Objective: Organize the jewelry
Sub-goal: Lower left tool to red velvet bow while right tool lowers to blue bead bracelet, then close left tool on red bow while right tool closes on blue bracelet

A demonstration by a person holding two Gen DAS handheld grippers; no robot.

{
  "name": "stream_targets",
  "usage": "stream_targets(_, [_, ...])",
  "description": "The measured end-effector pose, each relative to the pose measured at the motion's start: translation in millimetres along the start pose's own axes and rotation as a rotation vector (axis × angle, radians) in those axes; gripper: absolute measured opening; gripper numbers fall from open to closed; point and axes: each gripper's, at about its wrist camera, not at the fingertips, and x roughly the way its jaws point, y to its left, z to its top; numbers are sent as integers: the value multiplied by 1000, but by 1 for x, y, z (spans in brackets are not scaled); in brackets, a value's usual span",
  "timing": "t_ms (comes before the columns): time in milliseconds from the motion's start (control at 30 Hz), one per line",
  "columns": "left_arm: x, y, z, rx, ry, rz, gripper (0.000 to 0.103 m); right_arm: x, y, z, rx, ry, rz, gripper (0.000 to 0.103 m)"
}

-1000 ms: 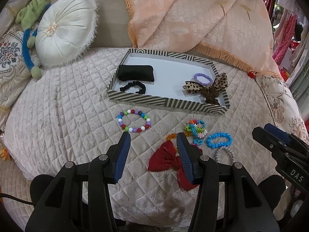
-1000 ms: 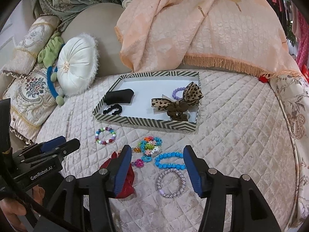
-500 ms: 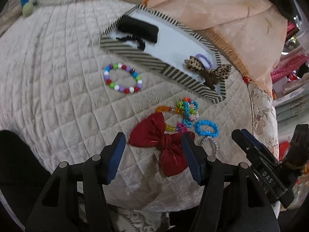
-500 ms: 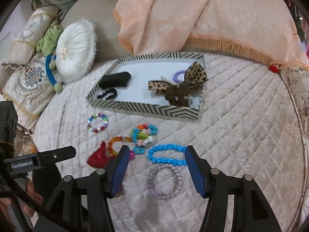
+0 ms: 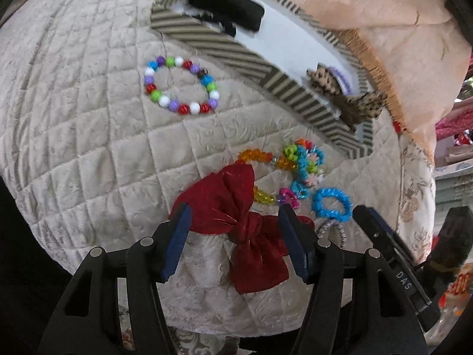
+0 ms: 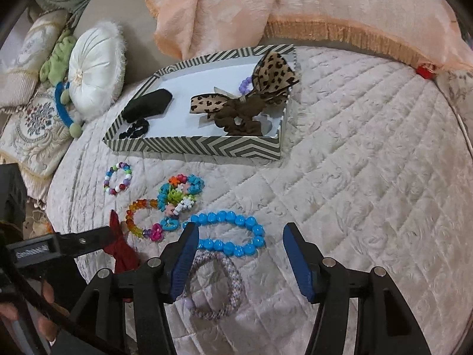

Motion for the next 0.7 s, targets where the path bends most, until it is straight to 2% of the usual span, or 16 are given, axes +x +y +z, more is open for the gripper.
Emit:
stream_targets(167, [6,-5,-1,17,-11,31,61,17,4,4,-90,25,-47,56])
stream_targets(233, [6,-6,-3,31,-10,24,61,24,5,4,-107,47,-41,49])
stream_targets(333, [8,-7,-6,76,-22,14,59,35,10,3,-164,48,-90,38])
stream_targets(367, [9,-7,-7,92,-25,17,48,36,11,4,-173,41,-95,36])
stream_targets(433, [10,-7,-9,130,-25,29,31,36,10,5,-164,29,-87,22])
stream_targets(500, [9,-5,-10,147,-21,8,26,33,7,6,-147,18,-78,12])
stream_targets(567, [3,-3,-9,156,-21,-3,16,25,4,7,-122,1,-53,10])
stream_targets(700, [-19,-1,-7,190,-66,-12,8,2,9,8,-122,-46,-33,9])
